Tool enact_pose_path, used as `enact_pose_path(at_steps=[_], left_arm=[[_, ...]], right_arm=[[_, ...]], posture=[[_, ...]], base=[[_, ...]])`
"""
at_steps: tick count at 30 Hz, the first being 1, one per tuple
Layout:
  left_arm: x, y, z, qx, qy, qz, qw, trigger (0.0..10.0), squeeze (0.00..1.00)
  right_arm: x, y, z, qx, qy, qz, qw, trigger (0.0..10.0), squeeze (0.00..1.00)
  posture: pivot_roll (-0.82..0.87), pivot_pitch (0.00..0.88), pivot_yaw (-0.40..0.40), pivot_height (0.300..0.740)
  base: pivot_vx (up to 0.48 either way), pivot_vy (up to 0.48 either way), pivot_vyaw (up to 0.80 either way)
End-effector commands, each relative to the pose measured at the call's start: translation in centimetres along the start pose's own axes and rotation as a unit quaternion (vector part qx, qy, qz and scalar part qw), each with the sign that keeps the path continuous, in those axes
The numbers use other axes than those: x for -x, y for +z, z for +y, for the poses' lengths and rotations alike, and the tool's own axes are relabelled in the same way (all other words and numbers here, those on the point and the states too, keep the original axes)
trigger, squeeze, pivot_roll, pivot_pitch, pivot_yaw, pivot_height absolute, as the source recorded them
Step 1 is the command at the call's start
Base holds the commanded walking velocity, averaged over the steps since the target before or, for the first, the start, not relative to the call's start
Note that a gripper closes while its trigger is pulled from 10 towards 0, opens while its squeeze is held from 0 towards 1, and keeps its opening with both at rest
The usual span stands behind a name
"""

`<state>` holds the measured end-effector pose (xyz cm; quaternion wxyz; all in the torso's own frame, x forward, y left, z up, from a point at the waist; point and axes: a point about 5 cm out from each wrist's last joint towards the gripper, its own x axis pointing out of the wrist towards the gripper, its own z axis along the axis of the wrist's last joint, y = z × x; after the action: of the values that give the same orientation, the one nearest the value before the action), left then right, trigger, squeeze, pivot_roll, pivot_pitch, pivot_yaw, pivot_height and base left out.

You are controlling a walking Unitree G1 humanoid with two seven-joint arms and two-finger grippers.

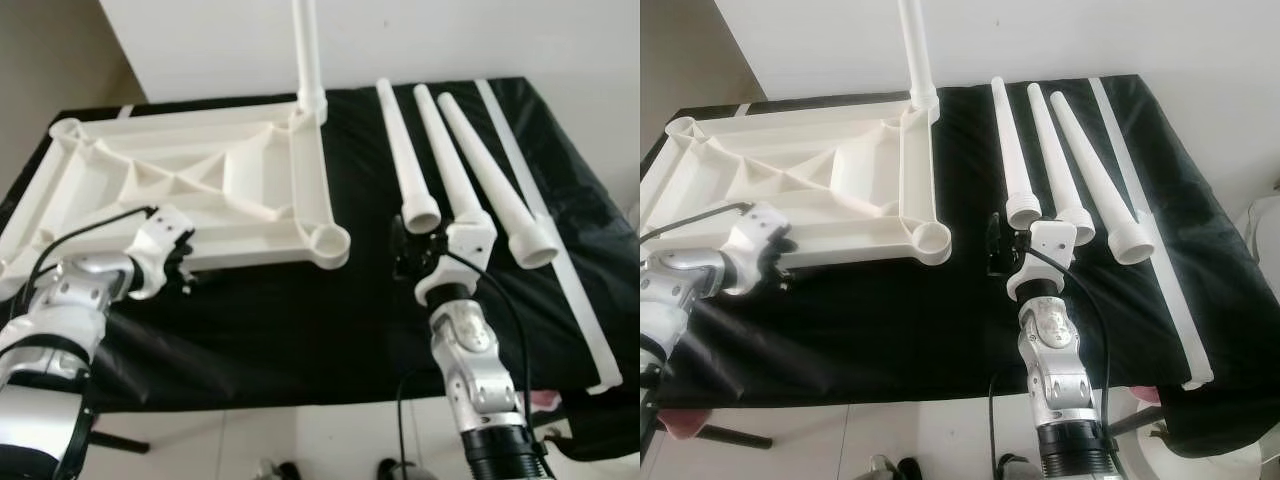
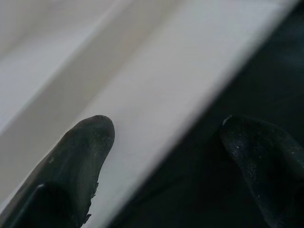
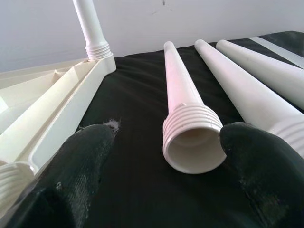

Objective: Building children table

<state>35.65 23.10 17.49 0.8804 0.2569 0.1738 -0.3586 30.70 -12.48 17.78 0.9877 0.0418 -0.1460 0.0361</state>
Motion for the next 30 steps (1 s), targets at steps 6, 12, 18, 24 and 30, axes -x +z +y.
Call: enact_pose_path(at_steps=[6,12,18,24,30], left_arm=[[1.6,0.4,-3.0,-0.062,-0.226,0.006,0.972,10.0,0.00],[2.8,4.5,-4.5,-0.080,-0.275,-0.068,0.956,10.0,0.00],[2.3,5.9,-5.3,-0.079,-0.255,-0.104,0.958,10.0,0.00],[2.0,7.7,-1.6,-0.043,-0.098,-0.162,0.981,10.0,0.00],[2.3,8.7,0.0,-0.002,-0.001,-0.209,0.978,10.0,0.00]], right_arm=[[0.1,-0.3,0.1,-0.002,-0.002,0.003,1.000,10.0,0.00],[0.0,-0.6,0.4,-0.005,-0.001,0.006,1.000,10.0,0.00],[-0.4,-0.6,0.9,-0.007,0.006,0.003,1.000,10.0,0.00],[-1.1,-0.3,0.7,0.004,0.008,-0.006,1.000,10.0,0.00],[-2.3,0.0,0.4,0.002,0.005,-0.010,1.000,10.0,0.35]], posture=[[-0.09,0.173,0.112,0.740],[-0.08,0.166,0.112,0.740],[-0.08,0.145,0.109,0.740],[-0.09,0.137,0.111,0.740],[-0.08,0.144,0.106,0.740]], base=[[0.000,0.000,0.00],[0.000,0.000,0.00],[0.000,0.000,0.00],[0.000,0.000,0.00],[0.000,0.000,0.00]])
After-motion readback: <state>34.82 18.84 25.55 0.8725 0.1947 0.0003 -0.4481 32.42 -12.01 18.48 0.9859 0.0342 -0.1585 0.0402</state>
